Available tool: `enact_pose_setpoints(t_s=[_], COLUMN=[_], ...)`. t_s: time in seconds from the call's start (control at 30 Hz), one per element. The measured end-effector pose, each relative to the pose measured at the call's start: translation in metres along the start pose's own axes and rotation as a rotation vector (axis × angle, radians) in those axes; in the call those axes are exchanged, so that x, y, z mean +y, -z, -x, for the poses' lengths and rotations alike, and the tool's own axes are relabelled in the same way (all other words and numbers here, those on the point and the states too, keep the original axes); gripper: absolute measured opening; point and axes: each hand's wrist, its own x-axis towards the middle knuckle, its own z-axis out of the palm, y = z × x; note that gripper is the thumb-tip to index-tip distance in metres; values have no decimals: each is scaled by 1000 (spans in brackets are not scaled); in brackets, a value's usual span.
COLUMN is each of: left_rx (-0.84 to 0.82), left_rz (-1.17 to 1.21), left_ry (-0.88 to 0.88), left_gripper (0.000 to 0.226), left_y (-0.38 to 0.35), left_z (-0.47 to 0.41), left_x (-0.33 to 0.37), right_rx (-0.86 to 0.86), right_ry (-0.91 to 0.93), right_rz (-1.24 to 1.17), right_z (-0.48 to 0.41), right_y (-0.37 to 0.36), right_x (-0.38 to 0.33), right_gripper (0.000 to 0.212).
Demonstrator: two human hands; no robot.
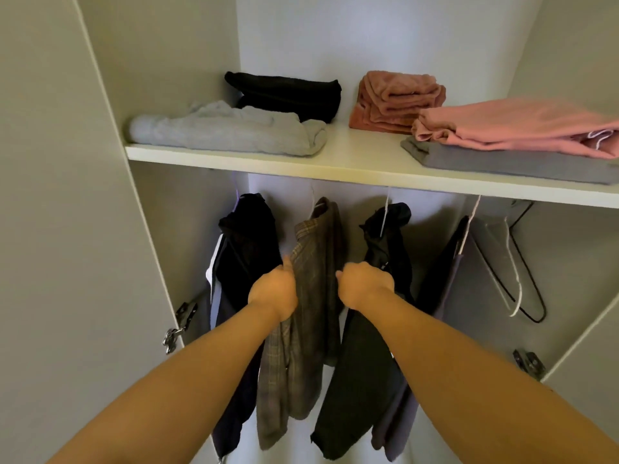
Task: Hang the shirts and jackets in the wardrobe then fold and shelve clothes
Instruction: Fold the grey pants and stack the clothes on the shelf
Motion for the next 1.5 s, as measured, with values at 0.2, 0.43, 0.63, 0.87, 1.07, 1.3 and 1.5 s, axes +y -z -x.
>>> enact_pose_setpoints(t_s=[0.2,0.43,0.63,0.87,1.07,1.3,1.5], left_rx=[354,1105,1323,1207,1311,1280,1171], left_rz=[232,-104,-350,-51,44,-58,48], left_ry=[-13,127,599,765,622,344,-156], left_gripper=[54,50,74,96,87,48,59], left_y=[47,128,172,188,181,163,143], left_z=[103,242,314,334,358,357,309], left_x=[-13,-65,-115,-121,-96,-37,17], right_rx=[225,381,405,420,440,360,225], right_ry=[160,657,929,1021,987,863,605], right_rz=[-406,-573,-608,-624,-707,-824,-1190], right_z=[47,138,205,233,238,238,213], right_y=[47,92,103,105,104,88,77], right_x=[-58,-160,-227,-249,-232,-188,-126], right_gripper=[46,57,48,47,46,55,48])
